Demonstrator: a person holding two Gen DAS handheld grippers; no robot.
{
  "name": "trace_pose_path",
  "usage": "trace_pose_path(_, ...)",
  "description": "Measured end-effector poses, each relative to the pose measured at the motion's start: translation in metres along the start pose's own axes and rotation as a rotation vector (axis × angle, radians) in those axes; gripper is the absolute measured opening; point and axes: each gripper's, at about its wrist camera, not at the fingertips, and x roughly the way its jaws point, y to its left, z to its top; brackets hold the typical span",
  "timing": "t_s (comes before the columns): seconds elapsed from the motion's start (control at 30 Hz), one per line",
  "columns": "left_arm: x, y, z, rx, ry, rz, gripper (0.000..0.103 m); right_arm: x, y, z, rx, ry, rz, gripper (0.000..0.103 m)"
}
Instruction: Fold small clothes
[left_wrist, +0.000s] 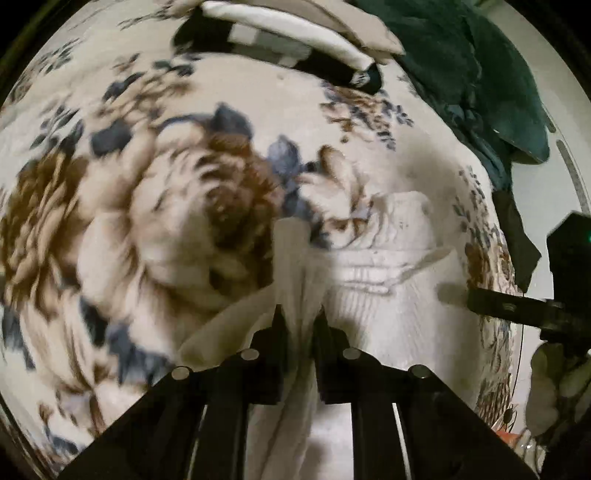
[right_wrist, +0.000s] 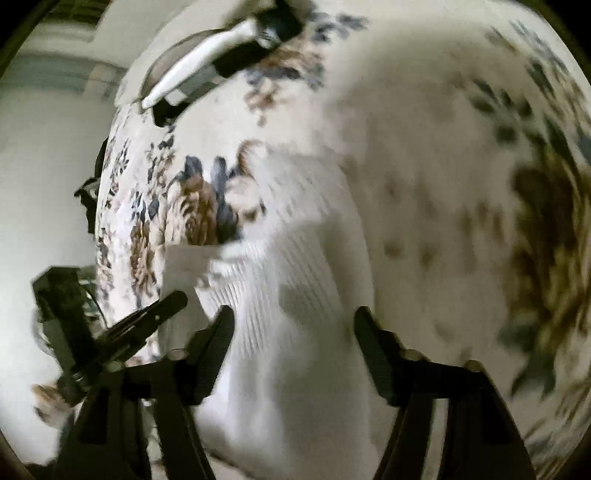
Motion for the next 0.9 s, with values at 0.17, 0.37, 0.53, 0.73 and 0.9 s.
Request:
trace_pose_path(0.17,-0.034,0.014,-0.007,-0.087,-0.074,-0.034,0.010,-0.018,0.009,-0.007,-0.023,-0.104,-0.145,0.008)
trace_pose_path(0.37,-0.052,0.038,-0.001,-0.210,-0.112,-0.058,0.010,-0.057,0.017,-0.009,-0.018,-0.180,-0.124,0.007)
trace_pose_path(0.53,-0.018,0.052,0.017,-0.255,-0.071,-0.027,0.010,-0.040,0.034,0.019,-0.046,-0.186,-0.151,0.007)
trace_pose_path(0.73,0.014,0.081,0.017,-0.361,0.004,-0.044,0.011,0.019,0.026,0.055,-0.068,-0.080,-0.234,0.007)
trace_pose_path(0.9,-0.003,0.095,-0.004,-0.475,0.028,-0.193,0.037,0.024,-0.001,0.050,0.026,0.049,-0.089,0.014)
